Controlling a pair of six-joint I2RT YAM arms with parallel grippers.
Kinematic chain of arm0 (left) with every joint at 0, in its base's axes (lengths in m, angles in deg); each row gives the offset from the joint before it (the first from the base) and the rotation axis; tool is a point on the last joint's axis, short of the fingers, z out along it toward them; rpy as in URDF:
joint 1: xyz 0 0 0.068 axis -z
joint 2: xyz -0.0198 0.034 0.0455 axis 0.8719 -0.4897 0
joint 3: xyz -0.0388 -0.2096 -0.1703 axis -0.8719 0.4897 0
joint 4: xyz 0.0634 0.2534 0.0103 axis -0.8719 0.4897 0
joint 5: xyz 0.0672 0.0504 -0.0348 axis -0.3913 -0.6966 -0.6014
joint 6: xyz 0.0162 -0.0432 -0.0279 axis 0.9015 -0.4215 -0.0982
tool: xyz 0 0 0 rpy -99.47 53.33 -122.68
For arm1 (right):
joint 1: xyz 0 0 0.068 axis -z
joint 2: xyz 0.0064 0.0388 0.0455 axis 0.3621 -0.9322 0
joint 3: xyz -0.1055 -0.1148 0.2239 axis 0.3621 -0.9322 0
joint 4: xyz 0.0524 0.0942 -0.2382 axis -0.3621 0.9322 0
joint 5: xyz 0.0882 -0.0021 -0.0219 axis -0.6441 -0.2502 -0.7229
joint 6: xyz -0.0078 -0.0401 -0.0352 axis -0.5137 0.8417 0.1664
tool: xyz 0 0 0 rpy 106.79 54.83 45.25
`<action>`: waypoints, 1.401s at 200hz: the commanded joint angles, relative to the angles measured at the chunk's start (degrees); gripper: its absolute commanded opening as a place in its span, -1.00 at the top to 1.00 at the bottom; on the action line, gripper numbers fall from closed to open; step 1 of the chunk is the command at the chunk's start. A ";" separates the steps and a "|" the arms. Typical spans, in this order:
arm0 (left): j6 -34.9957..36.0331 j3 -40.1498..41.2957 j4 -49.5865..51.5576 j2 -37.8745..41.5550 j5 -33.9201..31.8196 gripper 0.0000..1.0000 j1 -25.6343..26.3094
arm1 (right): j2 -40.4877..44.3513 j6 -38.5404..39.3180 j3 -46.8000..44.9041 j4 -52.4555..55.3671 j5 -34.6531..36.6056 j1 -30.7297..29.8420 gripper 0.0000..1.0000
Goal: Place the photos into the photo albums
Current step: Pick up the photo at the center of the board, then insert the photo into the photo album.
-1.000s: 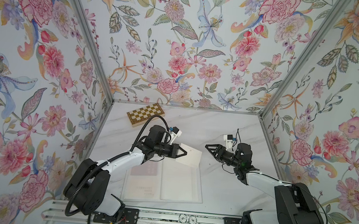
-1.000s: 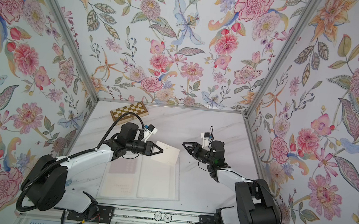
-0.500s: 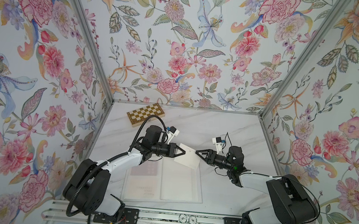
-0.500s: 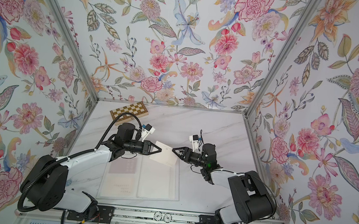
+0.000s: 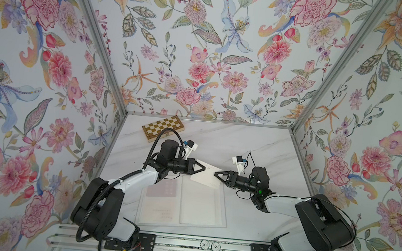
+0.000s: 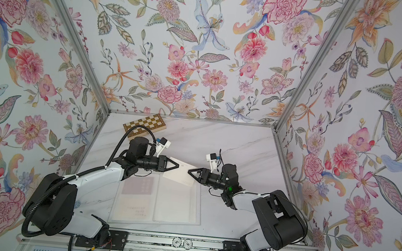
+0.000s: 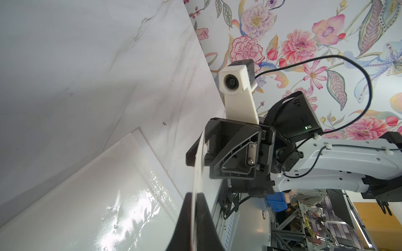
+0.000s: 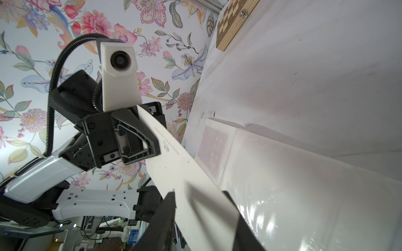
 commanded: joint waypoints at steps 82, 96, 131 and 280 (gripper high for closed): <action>5.90 -0.45 10.54 1.53 -6.03 -0.35 -4.20 | 2.34 -2.72 -0.01 -0.71 1.44 -1.20 1.00; 7.66 -0.31 13.29 2.91 -8.17 -0.54 -5.86 | 5.41 -0.52 1.05 6.59 2.94 -1.46 1.00; 11.92 0.25 21.77 6.12 -14.32 -0.54 -10.58 | 12.32 6.83 6.71 29.49 9.61 -3.55 1.00; 11.89 12.05 22.96 13.31 -29.76 -0.52 -14.87 | -2.21 8.46 27.03 52.90 23.78 -19.85 1.00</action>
